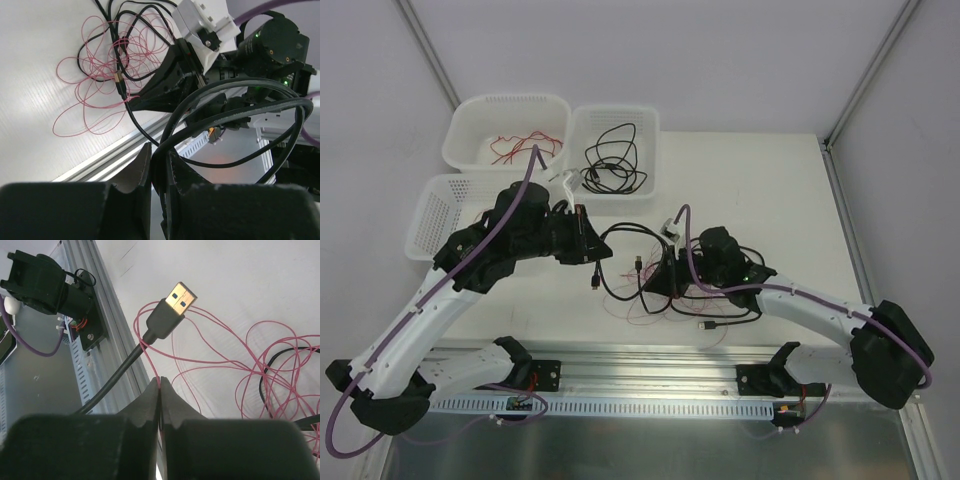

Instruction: Untangle the cables

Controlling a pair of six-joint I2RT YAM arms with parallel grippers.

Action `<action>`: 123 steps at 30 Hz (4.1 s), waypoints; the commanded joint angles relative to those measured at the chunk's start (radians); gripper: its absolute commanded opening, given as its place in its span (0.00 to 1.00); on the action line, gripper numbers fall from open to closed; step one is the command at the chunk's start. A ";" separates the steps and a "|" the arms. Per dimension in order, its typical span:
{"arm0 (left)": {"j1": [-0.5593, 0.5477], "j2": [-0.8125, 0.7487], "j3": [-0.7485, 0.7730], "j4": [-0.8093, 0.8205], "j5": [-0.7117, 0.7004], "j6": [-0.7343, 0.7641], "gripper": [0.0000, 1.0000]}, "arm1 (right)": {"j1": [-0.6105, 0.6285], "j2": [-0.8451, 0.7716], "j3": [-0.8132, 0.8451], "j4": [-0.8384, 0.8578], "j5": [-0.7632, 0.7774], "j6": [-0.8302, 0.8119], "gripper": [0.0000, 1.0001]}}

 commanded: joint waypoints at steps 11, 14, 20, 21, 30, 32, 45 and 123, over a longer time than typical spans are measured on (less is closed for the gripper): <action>-0.016 -0.044 -0.157 0.044 0.076 -0.037 0.00 | -0.027 -0.016 0.127 -0.008 0.109 -0.021 0.01; -0.028 -0.030 -0.164 0.048 0.084 -0.034 0.00 | -0.034 -0.023 0.140 -0.040 0.133 -0.038 0.01; -0.057 -0.018 -0.138 0.049 0.113 -0.004 0.00 | -0.048 0.003 0.155 -0.100 0.185 -0.042 0.01; -0.068 -0.024 -0.122 0.051 0.132 0.006 0.00 | -0.054 0.027 0.152 -0.105 0.191 -0.035 0.01; -0.077 -0.052 -0.030 0.078 0.135 0.071 0.00 | -0.132 0.132 0.062 -0.184 0.263 0.033 0.15; -0.076 -0.043 -0.009 0.078 0.050 0.069 0.00 | -0.136 0.075 0.011 -0.192 0.289 0.034 0.19; 0.110 0.238 0.256 0.097 -0.142 0.112 0.00 | -0.137 -0.443 -0.118 -0.634 0.594 0.025 0.83; -0.131 0.445 -0.450 0.449 -0.241 0.013 0.91 | -0.648 -0.029 -0.012 -0.735 0.603 0.148 0.41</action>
